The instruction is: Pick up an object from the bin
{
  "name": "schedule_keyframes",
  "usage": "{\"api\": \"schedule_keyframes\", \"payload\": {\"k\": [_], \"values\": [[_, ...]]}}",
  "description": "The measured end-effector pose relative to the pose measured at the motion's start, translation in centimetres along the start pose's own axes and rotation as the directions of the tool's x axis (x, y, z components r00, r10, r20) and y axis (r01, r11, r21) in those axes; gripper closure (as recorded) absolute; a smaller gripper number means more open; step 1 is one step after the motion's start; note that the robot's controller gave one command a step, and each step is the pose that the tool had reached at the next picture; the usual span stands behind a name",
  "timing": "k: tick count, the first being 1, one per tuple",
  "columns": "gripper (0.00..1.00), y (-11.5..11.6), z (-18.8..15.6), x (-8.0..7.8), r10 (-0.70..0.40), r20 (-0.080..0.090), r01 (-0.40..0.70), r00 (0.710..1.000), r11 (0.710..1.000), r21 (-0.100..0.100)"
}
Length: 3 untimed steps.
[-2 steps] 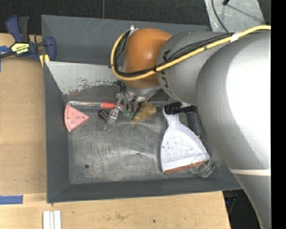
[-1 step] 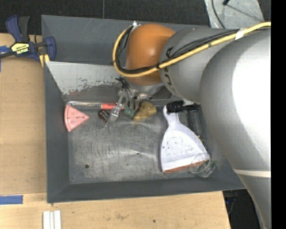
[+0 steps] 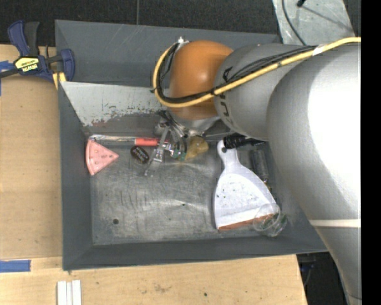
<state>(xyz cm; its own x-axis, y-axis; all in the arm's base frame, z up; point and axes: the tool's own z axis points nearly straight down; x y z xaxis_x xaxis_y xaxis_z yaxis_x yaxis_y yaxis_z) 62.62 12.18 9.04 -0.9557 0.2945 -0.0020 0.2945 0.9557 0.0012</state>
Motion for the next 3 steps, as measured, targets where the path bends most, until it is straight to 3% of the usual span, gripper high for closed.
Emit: {"api": "schedule_keyframes", "payload": {"k": [1,2,3], "values": [[1.0,1.85,1.37,-0.19,0.177,0.015,-0.177,0.984,0.984,-0.008],[1.0,1.85,1.38,-0.19,0.177,0.015,-0.177,0.984,0.984,-0.008],[1.0,1.88,0.63,-0.33,0.177,0.003,-0.177,0.984,0.984,-0.001]]}}
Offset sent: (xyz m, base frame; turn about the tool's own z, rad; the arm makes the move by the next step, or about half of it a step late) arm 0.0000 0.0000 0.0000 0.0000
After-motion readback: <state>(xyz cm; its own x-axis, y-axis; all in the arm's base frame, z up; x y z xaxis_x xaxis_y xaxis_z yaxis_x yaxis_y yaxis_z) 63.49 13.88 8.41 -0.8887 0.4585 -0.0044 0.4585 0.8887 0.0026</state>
